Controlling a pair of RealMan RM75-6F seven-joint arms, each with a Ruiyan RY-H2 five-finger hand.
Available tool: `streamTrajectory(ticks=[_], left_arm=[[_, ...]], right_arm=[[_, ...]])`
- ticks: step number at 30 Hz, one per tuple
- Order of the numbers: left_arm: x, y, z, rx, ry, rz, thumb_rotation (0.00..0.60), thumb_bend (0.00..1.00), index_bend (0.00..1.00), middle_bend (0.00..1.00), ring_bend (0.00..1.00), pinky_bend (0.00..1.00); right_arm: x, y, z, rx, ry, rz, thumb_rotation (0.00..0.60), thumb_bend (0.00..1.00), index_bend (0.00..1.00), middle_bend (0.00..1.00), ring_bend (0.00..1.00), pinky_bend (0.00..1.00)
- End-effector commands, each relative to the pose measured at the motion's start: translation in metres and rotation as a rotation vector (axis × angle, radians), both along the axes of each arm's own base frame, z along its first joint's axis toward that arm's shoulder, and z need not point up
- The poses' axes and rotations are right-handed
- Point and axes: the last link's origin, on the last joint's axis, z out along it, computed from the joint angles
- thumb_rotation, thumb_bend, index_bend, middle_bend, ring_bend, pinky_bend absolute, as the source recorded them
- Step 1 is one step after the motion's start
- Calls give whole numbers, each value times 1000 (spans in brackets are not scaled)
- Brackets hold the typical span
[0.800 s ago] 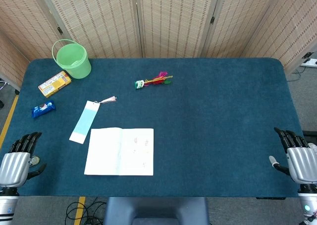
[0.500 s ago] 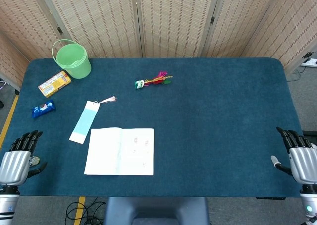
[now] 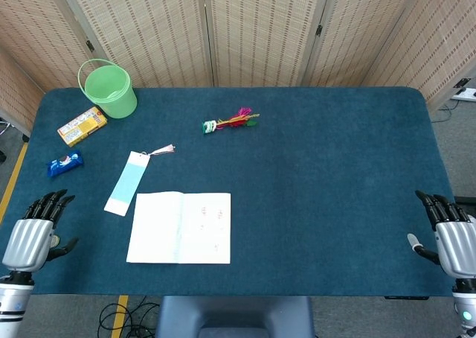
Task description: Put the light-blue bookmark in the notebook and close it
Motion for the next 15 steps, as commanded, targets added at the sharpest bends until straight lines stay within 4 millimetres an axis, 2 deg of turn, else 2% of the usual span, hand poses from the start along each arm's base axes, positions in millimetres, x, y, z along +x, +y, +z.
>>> streamTrajectory(ticks=[1,9,15], left_arm=[[5,14,-1,-31,2,-36,600,243,182,144,126,199],[17,61,-20,-137,-39,-74,600,428,201,164,127,199],[27,95,-35,-199,-36,-82,600,479,184,164,127,199]], right_arm=[[2,0,1,2,3,6,600,193,134,208,155,242],[5,1,-2,12,-4,19,600,193,134,208,154,242],[10,3,1,5,4,32,600,193,134,208,155,242]])
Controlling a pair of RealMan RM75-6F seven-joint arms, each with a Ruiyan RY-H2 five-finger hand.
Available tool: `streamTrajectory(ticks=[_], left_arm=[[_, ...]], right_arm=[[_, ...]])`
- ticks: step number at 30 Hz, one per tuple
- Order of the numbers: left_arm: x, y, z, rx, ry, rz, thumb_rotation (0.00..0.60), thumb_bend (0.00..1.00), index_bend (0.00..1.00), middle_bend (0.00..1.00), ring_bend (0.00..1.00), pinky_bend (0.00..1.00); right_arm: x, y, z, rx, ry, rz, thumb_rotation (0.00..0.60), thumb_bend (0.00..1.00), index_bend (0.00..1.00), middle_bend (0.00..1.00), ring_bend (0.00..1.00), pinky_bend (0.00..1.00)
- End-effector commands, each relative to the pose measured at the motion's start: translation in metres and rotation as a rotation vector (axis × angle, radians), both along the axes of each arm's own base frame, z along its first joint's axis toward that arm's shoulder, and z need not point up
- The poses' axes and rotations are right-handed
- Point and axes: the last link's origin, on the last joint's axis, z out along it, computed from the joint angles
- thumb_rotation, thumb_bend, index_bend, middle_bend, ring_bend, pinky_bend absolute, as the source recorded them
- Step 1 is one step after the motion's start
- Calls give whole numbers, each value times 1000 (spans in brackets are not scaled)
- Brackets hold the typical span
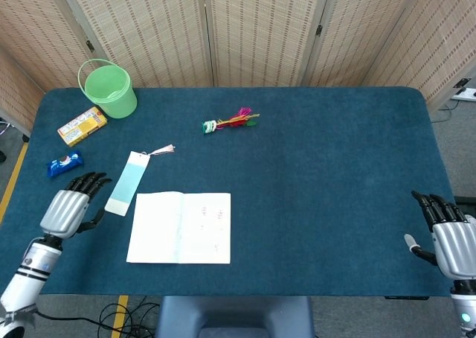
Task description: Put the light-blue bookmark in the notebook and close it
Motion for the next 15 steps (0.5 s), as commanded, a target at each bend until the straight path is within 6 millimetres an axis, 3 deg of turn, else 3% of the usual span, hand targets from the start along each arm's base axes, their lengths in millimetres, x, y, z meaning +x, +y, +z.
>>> streamTrajectory(ticks=[1,11,15], left_arm=[[7,23,-10,-33,-1,1,600,483,181,164,127,199],[8,78,-29,-82,-26,94,548,497,164,164,127,199],[7,91,-34,-105,-24,126,447,497,158,164,126,196]], right_arm=[[2,1,0,2,4,5,600,193,134,208,155,242],[10,0,2,2,11,19,600,193,134,208,155,242],[11,0,2,0,11,18,600,193,134,208,154,242]])
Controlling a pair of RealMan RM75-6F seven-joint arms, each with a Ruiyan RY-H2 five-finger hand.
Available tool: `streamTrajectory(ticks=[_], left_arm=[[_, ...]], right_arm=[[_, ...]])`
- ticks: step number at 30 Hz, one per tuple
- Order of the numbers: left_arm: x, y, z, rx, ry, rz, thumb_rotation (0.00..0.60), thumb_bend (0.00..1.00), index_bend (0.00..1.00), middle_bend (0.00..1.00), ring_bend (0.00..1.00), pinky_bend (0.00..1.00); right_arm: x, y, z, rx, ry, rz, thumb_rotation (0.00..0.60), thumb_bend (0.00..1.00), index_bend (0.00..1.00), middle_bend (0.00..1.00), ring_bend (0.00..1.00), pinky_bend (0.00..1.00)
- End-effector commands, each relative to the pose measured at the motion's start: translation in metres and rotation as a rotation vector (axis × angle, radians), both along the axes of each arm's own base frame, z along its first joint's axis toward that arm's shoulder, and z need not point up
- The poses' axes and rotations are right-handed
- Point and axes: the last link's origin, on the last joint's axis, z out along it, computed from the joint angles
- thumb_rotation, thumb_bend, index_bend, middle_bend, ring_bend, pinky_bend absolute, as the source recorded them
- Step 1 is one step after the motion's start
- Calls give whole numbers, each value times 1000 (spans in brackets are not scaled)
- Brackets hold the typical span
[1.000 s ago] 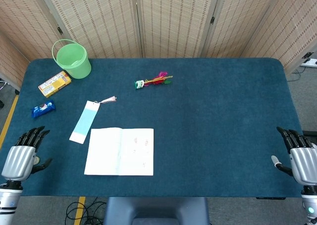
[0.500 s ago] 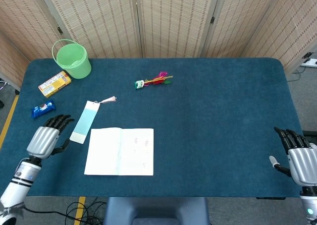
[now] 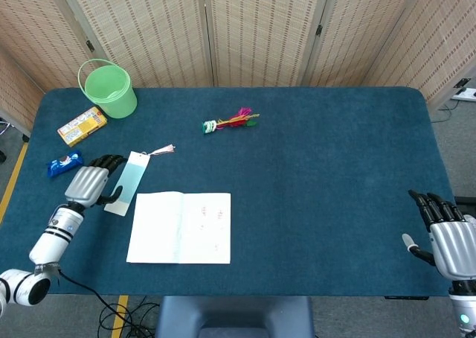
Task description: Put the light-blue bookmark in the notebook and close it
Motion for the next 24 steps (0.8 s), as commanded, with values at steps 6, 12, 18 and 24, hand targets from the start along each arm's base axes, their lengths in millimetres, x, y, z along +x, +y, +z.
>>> streamTrajectory(ticks=[6,12,18,24], left_arm=[[-1,26,-14,-47,-8,90,336,497,169,164,126,187],[-11,39,-16,-47,86,153,148,497,247,164,126,181],[-19,44,-21,-31,143,199,96,497,264,164,126,172],[-30,48,-29,-18,188,264,65,497,269,152,76,151]], right_arm=[[2,-1,-3,12,2,2,600,193,134,208,154,242],[2,-1,-3,14,5,-3,600,193,134,208,154,242],[1,-2,-5,19,2,-8,600,193,134,208,155,242],[0,-3,-7,22,0,-10,600,193,134,208,155,242]])
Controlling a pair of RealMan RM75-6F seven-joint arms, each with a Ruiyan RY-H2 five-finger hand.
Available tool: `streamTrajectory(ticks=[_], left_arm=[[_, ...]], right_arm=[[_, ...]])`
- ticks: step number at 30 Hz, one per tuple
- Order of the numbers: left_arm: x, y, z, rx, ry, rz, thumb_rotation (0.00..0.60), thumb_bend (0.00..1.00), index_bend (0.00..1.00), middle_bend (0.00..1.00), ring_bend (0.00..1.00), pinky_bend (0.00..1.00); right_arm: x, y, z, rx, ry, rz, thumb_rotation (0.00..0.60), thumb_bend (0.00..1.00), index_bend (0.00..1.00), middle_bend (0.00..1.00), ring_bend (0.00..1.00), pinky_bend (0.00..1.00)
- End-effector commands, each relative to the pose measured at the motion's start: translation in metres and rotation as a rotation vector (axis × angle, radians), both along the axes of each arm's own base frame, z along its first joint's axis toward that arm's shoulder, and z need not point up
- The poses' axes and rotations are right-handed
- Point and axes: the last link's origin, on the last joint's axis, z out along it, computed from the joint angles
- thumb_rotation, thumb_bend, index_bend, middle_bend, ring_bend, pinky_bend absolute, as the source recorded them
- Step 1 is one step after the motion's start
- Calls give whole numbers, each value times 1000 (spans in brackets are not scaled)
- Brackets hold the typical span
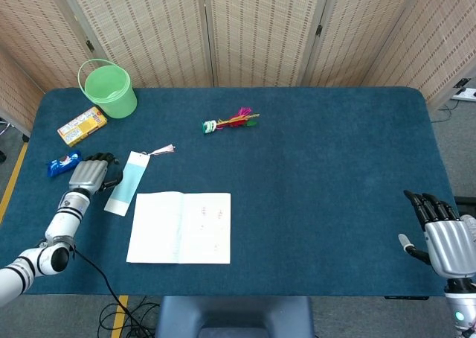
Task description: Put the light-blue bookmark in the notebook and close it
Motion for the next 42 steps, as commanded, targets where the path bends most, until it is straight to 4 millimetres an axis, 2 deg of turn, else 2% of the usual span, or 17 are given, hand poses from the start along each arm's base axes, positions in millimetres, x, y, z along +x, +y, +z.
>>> streamTrajectory(ticks=[1,5,20,42], left_arm=[[-5,4,-8,16,29,33,61,497,268,144,68,149],[-7,6,-13,40,29,61,57,497,249,108,42,143],[-6,23,-41,65,74,97,55,497,230,95,21,143],[8,21,-66,27,90,58,57,497,229,83,21,143]], right_arm=[[0,0,0,1,0,-2,600,193,134,208,154,242],[0,0,-1,-1,2,-5,600,193,134,208,154,241],[0,-2,-2,-4,14,-11,600,193,134,208,155,242],[-5,0,1,-7,21,-30,600,193,134,208,154,242]])
